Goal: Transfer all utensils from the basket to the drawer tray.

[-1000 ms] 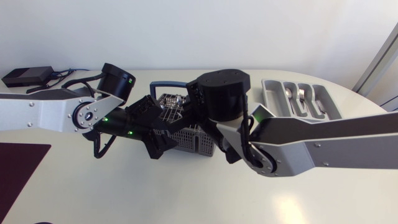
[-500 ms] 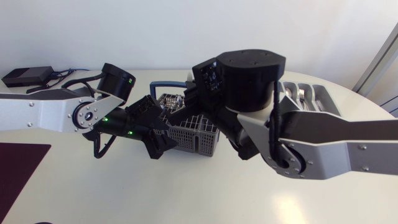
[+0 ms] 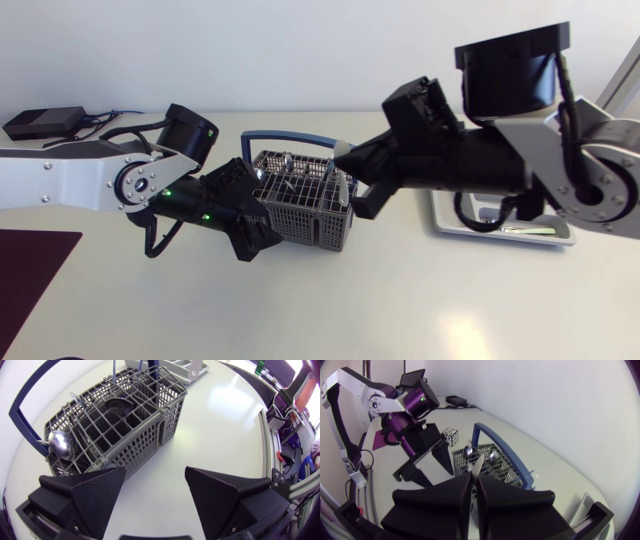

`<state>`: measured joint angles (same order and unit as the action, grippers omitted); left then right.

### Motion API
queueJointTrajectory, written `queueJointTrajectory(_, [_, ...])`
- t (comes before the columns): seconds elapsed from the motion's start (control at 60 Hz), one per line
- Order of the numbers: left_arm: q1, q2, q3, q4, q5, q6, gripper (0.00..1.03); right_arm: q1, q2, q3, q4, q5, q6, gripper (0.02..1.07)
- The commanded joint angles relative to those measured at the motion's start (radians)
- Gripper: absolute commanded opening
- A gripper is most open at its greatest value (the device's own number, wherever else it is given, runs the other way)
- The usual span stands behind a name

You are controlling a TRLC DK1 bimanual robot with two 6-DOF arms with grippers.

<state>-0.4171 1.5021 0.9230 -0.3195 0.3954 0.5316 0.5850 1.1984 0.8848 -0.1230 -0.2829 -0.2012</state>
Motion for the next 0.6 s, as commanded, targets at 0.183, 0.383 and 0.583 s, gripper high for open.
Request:
queueJointTrajectory(0.183, [-0.02,-0.072,0.034,-0.05,-0.013,-0.01,0.84,-0.346,-0.161,-0.044,-0.343,-0.21,-0.368,0.08])
queueJointTrajectory(0.383, [-0.034,-0.083,0.042,-0.07,-0.036,-0.01,0.84,-0.695,-0.14,-0.107,-0.412,-0.266,-0.736,0.08])
queueJointTrajectory(0.583, [-0.058,-0.088,0.045,-0.078,-0.059,-0.021,0.84,-0.876,-0.025,-0.121,-0.356,-0.236,-0.978,0.08])
